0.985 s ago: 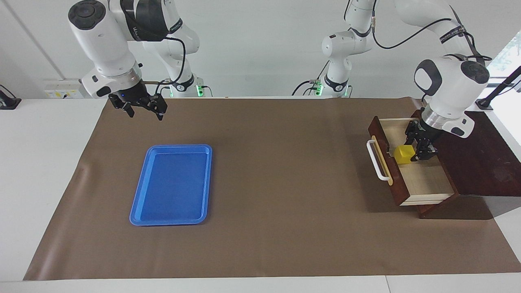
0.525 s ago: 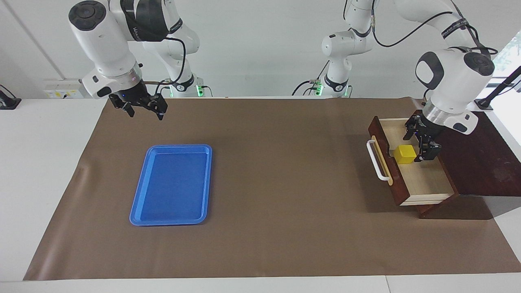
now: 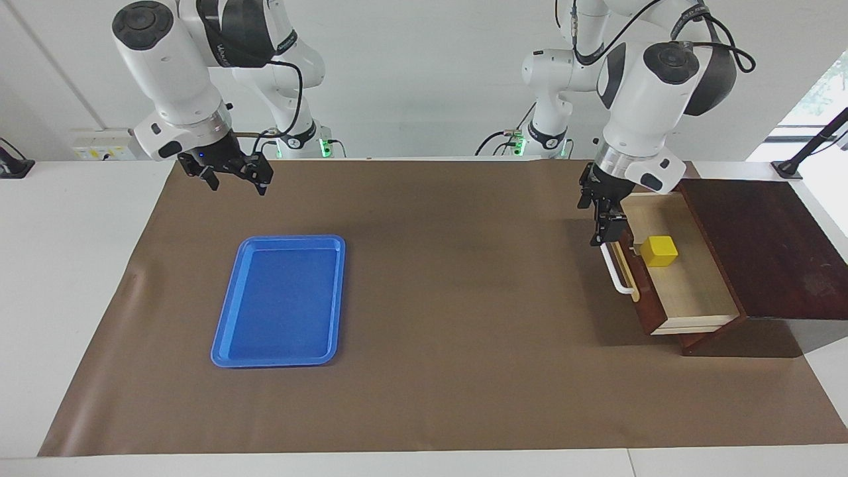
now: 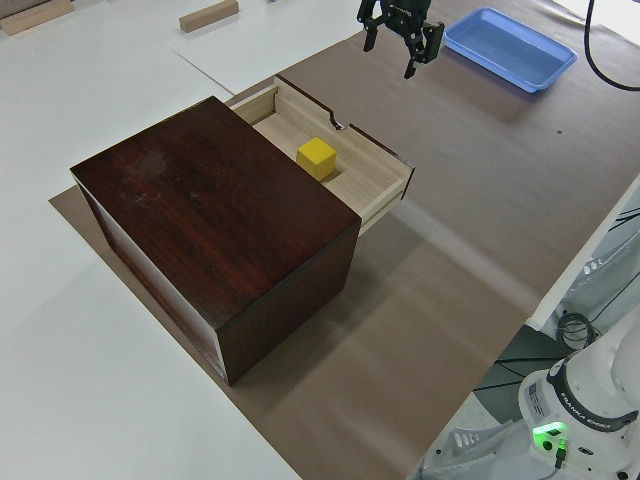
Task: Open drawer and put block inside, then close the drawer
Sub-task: 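Raise the left gripper and move it to the drawer handle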
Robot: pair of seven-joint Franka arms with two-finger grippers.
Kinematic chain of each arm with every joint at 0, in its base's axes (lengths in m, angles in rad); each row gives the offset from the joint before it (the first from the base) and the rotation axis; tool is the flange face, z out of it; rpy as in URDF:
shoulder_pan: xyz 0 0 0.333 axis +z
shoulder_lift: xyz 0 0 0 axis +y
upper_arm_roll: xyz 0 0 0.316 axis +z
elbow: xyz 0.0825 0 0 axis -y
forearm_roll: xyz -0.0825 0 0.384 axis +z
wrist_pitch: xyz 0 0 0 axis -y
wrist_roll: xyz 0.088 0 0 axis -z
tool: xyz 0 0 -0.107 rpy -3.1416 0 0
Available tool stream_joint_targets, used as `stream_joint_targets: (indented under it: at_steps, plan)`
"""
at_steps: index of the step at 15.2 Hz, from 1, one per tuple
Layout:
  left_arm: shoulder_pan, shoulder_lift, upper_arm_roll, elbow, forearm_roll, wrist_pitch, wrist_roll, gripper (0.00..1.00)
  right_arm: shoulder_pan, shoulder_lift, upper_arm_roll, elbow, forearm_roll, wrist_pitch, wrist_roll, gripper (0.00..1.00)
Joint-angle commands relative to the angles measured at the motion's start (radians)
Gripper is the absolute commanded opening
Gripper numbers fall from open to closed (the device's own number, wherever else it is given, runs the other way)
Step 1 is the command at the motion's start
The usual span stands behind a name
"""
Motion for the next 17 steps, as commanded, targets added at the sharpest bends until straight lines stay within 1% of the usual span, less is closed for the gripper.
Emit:
stream_joint_targets:
  at_steps: [1, 4, 6, 7, 9, 12, 14, 17]
  plan:
    - [-0.013, -0.005, 0.015, -0.036, 0.015, -0.007, -0.016, 1.0, -0.018, -0.021, 0.013, -0.021, -0.012, -0.008, -0.019, 0.99]
    - [-0.015, -0.036, 0.015, -0.137, 0.018, 0.068, -0.002, 1.0, -0.019, -0.021, 0.013, -0.021, -0.012, -0.008, -0.019, 0.99]
    - [-0.012, -0.036, 0.017, -0.203, 0.035, 0.14, 0.018, 1.0, -0.019, -0.021, 0.013, -0.021, -0.012, -0.008, -0.019, 0.99]
    - [-0.006, -0.031, 0.017, -0.208, 0.049, 0.153, 0.053, 1.0, -0.019, -0.021, 0.013, -0.021, -0.012, -0.008, -0.019, 0.99]
    - [0.051, -0.024, 0.018, -0.202, 0.049, 0.17, 0.12, 1.0, -0.019, -0.021, 0.013, -0.021, -0.012, -0.008, -0.019, 0.99]
    - [0.103, -0.027, 0.018, -0.212, 0.049, 0.168, 0.196, 1.0, -0.019, -0.021, 0.013, -0.021, -0.012, -0.008, -0.019, 0.99]
    - [0.12, -0.025, 0.018, -0.214, 0.051, 0.174, 0.213, 1.0, -0.019, -0.021, 0.013, -0.021, -0.012, -0.008, -0.019, 0.99]
    - [0.126, -0.037, 0.024, -0.251, 0.052, 0.178, 0.266, 1.0, -0.019, -0.021, 0.013, -0.021, -0.012, -0.008, -0.019, 0.99]
